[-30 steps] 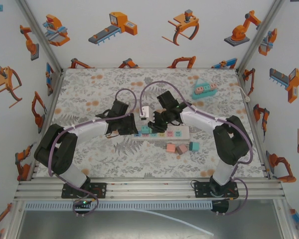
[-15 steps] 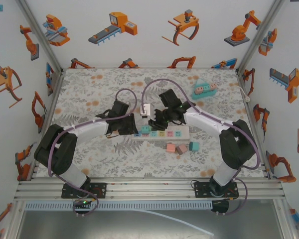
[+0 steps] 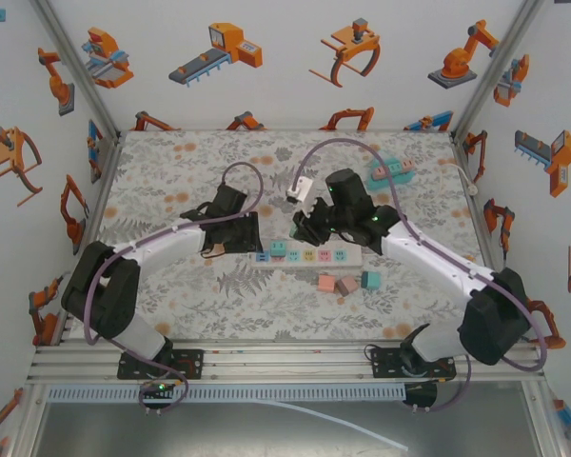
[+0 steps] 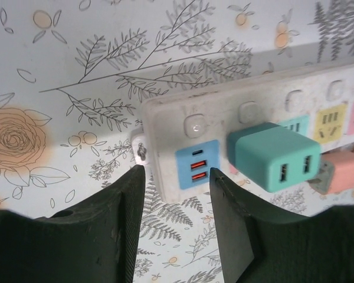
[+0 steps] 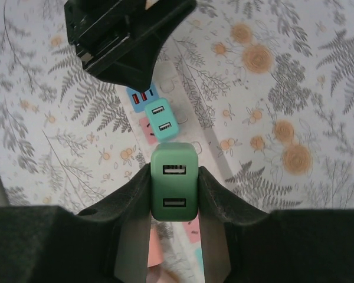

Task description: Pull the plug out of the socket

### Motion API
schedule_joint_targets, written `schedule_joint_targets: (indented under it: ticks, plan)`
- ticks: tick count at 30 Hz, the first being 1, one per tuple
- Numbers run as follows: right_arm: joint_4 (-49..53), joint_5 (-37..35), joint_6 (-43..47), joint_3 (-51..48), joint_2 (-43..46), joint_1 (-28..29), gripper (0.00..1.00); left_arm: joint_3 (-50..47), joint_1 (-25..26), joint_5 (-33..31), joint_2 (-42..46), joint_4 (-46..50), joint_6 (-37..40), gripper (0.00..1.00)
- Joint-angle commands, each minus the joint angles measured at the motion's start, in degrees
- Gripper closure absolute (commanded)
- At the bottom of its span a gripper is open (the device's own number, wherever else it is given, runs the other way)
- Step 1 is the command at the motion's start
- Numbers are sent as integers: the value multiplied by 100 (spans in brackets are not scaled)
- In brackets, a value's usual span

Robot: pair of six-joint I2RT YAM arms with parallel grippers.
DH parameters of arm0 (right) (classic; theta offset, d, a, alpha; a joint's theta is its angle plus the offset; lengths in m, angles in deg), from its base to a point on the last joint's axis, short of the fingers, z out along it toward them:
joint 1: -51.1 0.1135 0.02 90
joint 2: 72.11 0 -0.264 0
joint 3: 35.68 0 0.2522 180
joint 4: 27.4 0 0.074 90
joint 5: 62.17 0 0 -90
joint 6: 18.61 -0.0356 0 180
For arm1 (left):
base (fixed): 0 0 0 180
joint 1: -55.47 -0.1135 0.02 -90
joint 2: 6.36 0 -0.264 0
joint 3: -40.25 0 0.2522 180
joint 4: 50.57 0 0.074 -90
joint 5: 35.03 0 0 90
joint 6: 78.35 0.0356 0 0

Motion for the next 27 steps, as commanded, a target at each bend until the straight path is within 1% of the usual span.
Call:
schedule_joint_targets:
  ticks: [1, 4, 7, 11, 14, 18, 22, 23, 26, 27]
  plan:
    - [-283, -793, -2070, -190, 514, 15, 99, 228, -16, 44, 419, 182, 165, 52]
    - [-381, -1232, -3114, -522, 928, 15, 99, 207, -13, 103, 754, 208, 331, 51]
    - [-536, -1592, -4010, -1010, 1327, 19, 99, 76, -5, 205, 1216, 180, 671, 50]
    - [-1114, -1829, -5061, -1764, 1811, 46, 100, -185, 11, 447, 2033, 9, 1241, 50]
    - [-1539, -2058, -5708, -2236, 2017, 149, 100, -344, 35, 611, 2605, -62, 1637, 49]
    - [-1877, -2396, -6011, -2634, 1941, 479, 100, -463, 63, 800, 3220, -33, 2124, 49]
    - [-2172, -2601, -6214, -2788, 1591, 842, 100, -569, 143, 1376, 3651, 65, 2885, 46]
    - [-2279, -2687, -6291, -2831, 1507, 930, 100, -588, 183, 1435, 3748, 103, 3039, 46]
    - [-2646, -2969, -6550, -2949, 1191, 1194, 100, -671, 266, 1340, 4008, 196, 3349, 43]
    - [-2735, -3083, -6663, -2978, 1079, 1268, 100, -693, 268, 1353, 4073, 209, 3416, 39]
